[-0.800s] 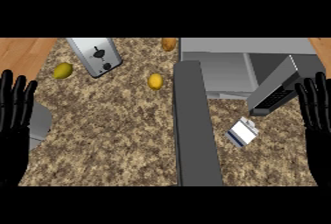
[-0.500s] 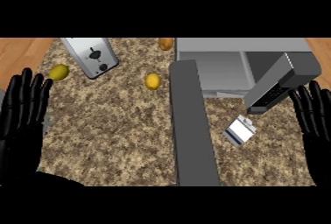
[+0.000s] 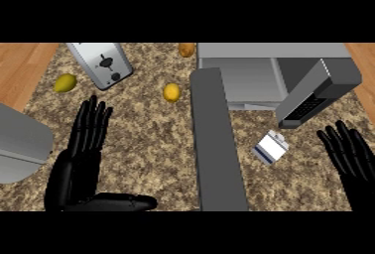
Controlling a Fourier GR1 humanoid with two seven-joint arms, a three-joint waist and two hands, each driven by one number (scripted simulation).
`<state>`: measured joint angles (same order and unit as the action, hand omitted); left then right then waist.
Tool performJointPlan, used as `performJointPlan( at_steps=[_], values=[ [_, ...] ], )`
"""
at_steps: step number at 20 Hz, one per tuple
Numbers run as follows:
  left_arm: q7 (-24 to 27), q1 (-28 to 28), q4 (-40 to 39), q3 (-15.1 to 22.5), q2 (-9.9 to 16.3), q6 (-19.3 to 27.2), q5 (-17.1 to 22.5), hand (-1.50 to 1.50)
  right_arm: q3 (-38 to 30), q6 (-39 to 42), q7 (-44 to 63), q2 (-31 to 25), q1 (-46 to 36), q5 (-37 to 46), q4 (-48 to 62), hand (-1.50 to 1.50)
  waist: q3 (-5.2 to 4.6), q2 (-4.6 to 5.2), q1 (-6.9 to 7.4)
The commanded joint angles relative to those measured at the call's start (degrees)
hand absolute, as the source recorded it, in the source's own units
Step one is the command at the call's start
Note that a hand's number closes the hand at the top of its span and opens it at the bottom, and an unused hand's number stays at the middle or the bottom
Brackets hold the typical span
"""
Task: Pick up the milk, place it into the microwave and close the microwave
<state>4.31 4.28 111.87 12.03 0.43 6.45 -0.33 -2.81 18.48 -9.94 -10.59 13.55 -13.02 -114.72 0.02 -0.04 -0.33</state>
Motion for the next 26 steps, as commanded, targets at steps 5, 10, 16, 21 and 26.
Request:
performJointPlan(
  at_steps=[5,10,16,21,26],
  values=[
    [8.1,5.68,-3.86,15.24,-0.42,11.38,-3.63,-1.5,-4.1,6.58,-4.99,-2.1,10.4,-0.88,0.46,-1.5,-0.01,-0.09,-0.29],
    [10.96,8.35,-5.19,18.26,-0.43,12.84,-4.27,-1.5,-5.4,6.61,-12.71,0.05,5.03,4.52,13.05,-1.5,0.0,0.0,0.3],
    [13.86,8.0,-8.16,23.01,-0.43,17.85,-4.81,-1.5,-2.87,4.68,-22.01,3.63,7.73,13.33,17.29,-1.5,-0.01,-0.01,0.2],
    [16.37,11.14,-8.14,22.71,-0.43,15.23,-2.21,-1.5,-5.18,1.57,-23.04,3.97,-2.09,14.38,29.18,-1.5,-0.01,0.03,0.54],
    [17.02,9.41,-10.48,22.21,-0.39,15.63,-0.41,-1.5,-7.36,-0.03,-29.85,2.3,-8.39,17.34,41.35,-1.5,0.0,0.08,0.52]
  ],
)
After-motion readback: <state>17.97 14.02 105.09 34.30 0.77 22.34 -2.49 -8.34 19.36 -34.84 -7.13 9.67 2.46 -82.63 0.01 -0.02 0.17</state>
